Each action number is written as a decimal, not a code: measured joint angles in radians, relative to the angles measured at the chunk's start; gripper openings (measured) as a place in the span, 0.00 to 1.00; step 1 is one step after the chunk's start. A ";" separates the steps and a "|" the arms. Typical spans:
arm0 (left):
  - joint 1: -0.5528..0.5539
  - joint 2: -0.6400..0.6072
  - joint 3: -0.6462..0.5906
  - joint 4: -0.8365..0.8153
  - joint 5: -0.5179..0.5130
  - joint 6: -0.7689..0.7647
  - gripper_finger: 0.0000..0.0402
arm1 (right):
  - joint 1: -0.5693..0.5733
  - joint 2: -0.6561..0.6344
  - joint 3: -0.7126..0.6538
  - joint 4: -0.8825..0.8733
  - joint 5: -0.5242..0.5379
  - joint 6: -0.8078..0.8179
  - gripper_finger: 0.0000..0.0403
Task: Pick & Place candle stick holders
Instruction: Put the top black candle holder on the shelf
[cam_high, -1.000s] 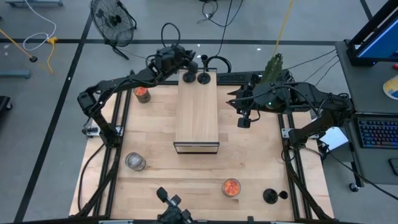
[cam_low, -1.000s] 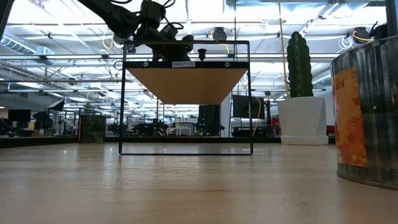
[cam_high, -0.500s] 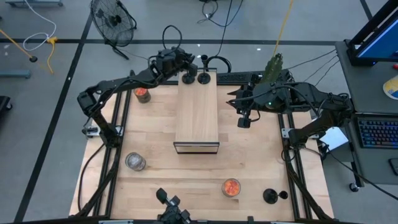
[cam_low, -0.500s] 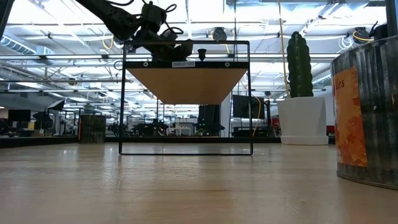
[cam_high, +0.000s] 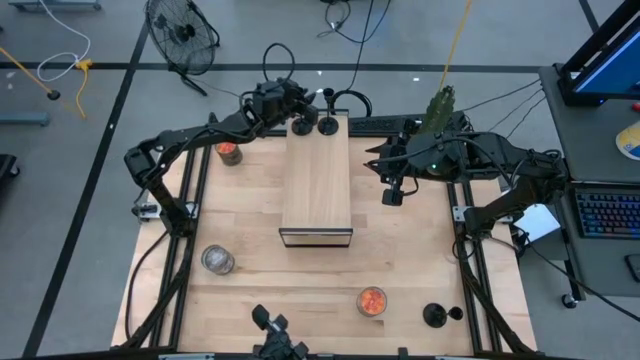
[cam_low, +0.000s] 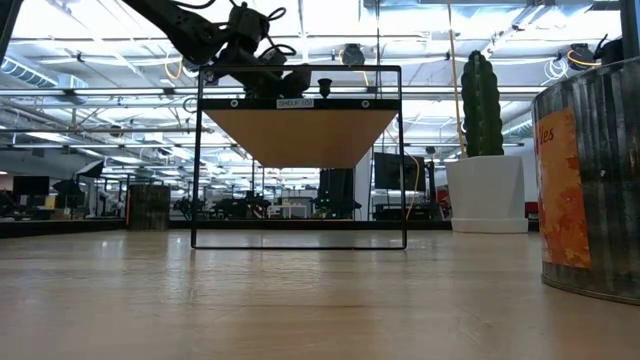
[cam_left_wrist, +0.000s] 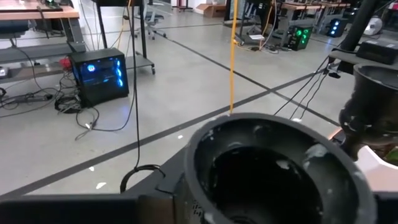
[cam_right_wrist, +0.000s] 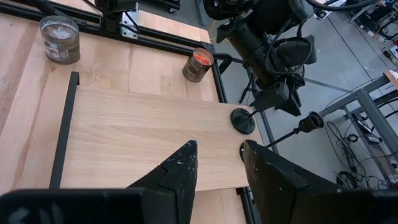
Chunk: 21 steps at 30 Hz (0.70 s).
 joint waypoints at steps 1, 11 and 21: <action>0.000 0.000 0.000 0.000 -0.001 0.000 0.40 | 0.000 0.000 0.000 0.000 0.000 0.000 0.31; 0.000 0.000 0.000 0.036 -0.001 -0.001 0.58 | 0.000 0.000 0.000 0.000 0.000 0.000 0.31; 0.001 0.000 0.000 0.103 -0.003 0.017 0.66 | 0.000 0.000 0.000 0.000 0.000 0.000 0.31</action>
